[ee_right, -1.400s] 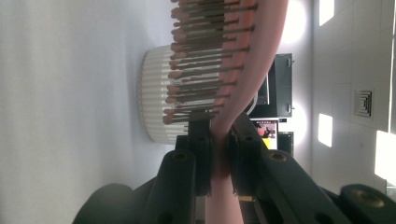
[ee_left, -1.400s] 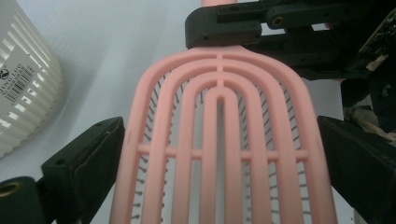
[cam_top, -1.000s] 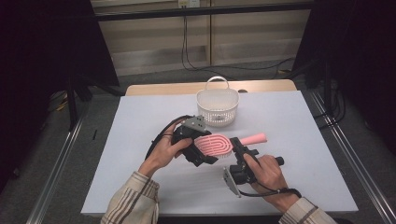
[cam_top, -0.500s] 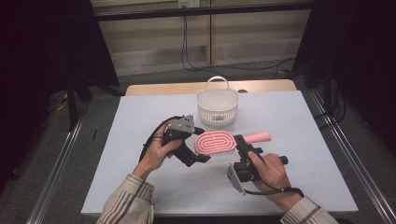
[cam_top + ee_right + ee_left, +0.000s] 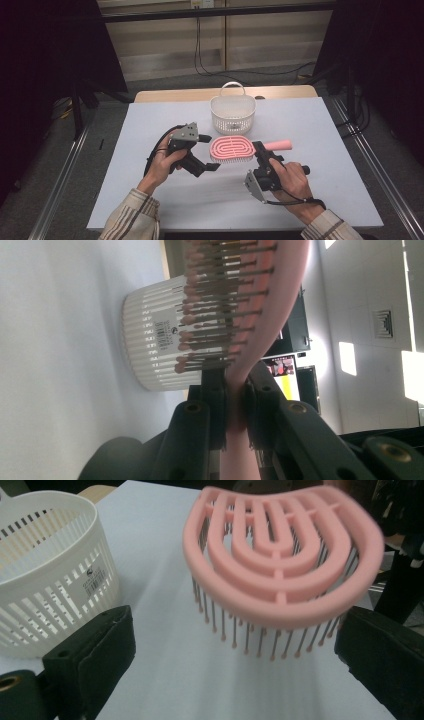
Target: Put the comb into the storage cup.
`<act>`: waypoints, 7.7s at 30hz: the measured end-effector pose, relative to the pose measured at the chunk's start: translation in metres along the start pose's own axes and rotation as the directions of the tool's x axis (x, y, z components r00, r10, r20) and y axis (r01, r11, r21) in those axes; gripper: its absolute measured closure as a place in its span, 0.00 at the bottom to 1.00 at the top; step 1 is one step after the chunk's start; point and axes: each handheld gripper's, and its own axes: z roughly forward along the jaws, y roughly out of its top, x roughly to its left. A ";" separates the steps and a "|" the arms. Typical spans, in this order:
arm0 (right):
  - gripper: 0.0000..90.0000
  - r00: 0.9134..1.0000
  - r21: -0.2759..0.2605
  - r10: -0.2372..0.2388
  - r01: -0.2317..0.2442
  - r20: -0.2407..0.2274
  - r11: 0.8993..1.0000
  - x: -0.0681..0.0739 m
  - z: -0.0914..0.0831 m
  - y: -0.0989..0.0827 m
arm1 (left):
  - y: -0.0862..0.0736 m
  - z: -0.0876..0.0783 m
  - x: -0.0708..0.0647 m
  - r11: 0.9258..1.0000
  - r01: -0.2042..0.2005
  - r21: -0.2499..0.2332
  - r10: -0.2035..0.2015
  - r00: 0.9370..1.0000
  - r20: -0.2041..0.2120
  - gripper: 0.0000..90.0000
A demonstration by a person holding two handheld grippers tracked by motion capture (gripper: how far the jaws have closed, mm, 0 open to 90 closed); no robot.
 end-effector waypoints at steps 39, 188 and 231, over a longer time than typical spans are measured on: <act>0.91 0.847 -0.006 0.510 -0.517 -0.151 0.856 -0.025 0.009 -0.036 | -0.010 0.004 -0.013 0.995 -0.054 -0.080 0.038 0.983 -0.181 0.04; 0.91 0.101 0.049 0.549 -0.967 -0.830 0.252 -0.014 0.030 -0.042 | 0.049 0.017 -0.034 0.922 -0.030 -0.386 0.023 0.999 -0.024 0.09; 0.91 0.094 0.039 0.508 -0.969 -0.856 0.245 -0.014 0.028 -0.040 | 0.047 0.024 -0.039 0.920 -0.023 -0.392 0.060 0.995 0.082 0.43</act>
